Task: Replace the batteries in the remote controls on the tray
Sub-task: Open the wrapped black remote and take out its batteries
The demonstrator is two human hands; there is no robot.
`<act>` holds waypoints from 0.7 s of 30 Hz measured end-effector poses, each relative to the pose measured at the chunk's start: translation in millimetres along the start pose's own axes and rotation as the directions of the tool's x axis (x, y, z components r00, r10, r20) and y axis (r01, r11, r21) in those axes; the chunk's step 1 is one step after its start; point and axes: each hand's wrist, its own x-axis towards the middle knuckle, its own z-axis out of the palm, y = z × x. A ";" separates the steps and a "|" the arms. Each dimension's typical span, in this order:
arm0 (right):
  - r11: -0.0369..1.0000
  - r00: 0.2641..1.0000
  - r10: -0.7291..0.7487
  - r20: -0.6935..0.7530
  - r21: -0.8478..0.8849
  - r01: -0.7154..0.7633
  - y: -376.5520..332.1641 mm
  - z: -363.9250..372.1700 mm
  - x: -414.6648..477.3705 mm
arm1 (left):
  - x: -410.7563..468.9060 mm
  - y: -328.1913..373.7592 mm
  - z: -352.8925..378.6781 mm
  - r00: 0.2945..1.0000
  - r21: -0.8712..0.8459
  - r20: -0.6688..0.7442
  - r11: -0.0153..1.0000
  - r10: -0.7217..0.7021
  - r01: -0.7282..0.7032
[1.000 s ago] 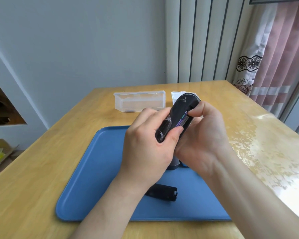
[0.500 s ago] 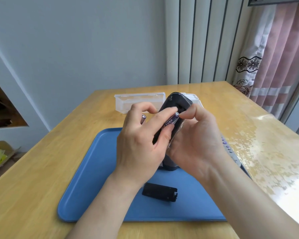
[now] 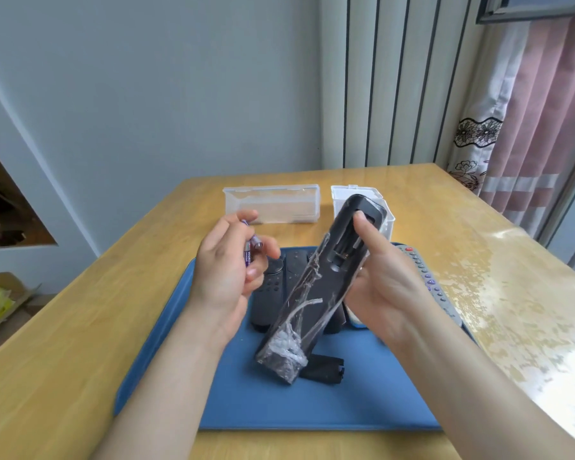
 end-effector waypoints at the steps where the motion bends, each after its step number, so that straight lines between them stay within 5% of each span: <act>1: 0.999 1.000 -0.010 -0.017 0.036 0.010 -2.8 -0.4 0.6 | 1.5 0.2 -2.8 1.000 0.054 0.012 0.998 -0.014 0.014; 9: 0.930 0.987 -0.065 -0.150 0.350 0.114 -20.5 -11.2 7.3 | 0.8 -7.3 -10.7 0.961 0.436 0.179 0.893 -0.209 0.113; 16: 0.956 0.987 -0.145 -0.074 0.247 0.159 -19.3 -7.2 2.4 | -1.5 2.6 -22.1 0.814 0.580 0.423 0.809 -0.399 0.095; 21: 0.963 0.983 -0.179 -0.033 0.200 0.182 -26.4 -4.4 -2.2 | 2.3 -5.0 -24.2 0.838 0.589 0.408 0.806 -0.362 0.061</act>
